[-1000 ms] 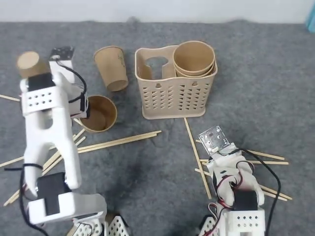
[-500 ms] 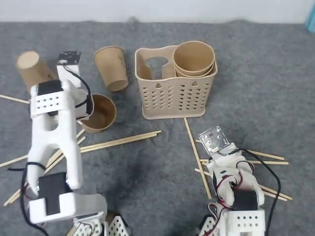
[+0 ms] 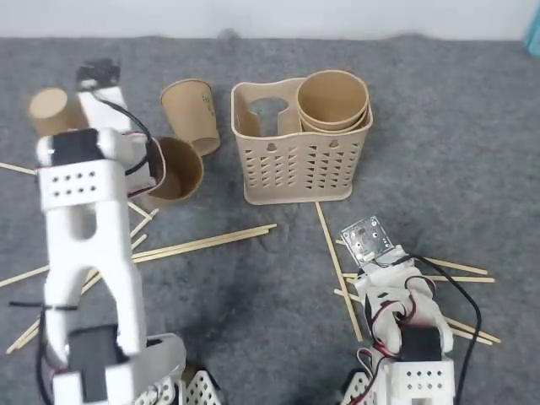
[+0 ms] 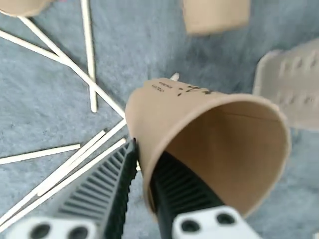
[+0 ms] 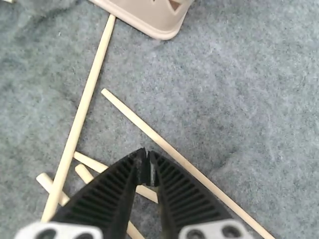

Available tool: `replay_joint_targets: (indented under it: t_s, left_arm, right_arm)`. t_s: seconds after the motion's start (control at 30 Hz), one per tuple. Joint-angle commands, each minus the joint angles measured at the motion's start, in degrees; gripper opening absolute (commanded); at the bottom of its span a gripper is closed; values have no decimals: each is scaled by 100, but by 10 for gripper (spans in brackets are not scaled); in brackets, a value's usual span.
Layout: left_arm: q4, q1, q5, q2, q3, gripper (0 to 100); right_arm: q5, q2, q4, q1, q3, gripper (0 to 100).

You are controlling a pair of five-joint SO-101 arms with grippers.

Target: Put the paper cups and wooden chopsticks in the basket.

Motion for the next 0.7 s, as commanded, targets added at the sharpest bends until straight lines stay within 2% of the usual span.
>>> replay_joint_targets:
  t_s: [0.0, 0.1, 0.33, 0.53, 0.67]
  left_arm:
    - [79, 44, 659, -738, -462, 13]
    - [70, 123, 1134, -1037, -752, 13]
    - [53, 967, 1996, -1125, -1859, 13]
    - [-299, 2048, 2585, -1125, -2941, 13]
    - [-642, 2989, 2655, -1116, -3222, 13]
  right_arm:
    - [105, -84, -92, -4, 105, 9]
    - [105, -84, -84, -4, 105, 9]
    - [105, -84, -75, -4, 105, 9]
    - [105, -75, -66, -4, 105, 9]
    - [105, -75, -66, 4, 105, 9]
